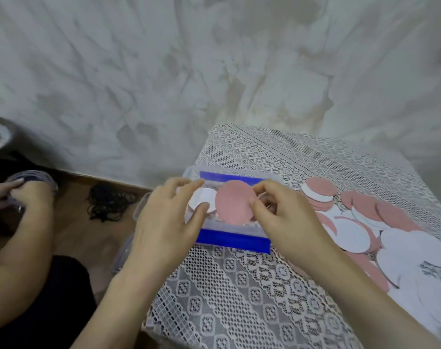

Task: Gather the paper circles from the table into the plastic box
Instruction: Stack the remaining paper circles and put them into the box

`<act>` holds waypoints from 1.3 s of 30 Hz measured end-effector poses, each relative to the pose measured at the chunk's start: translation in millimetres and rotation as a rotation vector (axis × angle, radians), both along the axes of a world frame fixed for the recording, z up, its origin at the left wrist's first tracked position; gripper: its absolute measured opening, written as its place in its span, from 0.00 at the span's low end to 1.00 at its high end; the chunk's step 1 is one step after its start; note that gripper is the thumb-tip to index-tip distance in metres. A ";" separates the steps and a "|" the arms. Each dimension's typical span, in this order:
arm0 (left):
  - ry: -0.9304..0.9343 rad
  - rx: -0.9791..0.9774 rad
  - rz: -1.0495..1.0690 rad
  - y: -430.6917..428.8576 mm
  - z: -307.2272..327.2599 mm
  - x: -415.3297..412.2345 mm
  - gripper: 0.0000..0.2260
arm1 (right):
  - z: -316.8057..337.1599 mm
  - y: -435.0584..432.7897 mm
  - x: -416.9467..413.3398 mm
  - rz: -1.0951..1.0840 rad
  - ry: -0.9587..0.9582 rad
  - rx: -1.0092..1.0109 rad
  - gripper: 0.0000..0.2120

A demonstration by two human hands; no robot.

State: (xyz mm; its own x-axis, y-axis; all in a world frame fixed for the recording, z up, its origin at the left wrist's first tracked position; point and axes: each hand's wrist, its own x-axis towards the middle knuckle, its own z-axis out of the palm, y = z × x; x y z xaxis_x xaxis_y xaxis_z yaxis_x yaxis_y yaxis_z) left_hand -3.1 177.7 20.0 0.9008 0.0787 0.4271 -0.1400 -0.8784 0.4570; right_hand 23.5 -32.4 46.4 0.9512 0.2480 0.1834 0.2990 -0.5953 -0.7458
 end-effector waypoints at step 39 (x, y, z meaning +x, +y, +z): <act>0.162 -0.046 0.018 28.8 -21.3 18.3 0.34 | -25.0 60.6 87.5 0.352 0.119 -0.600 0.14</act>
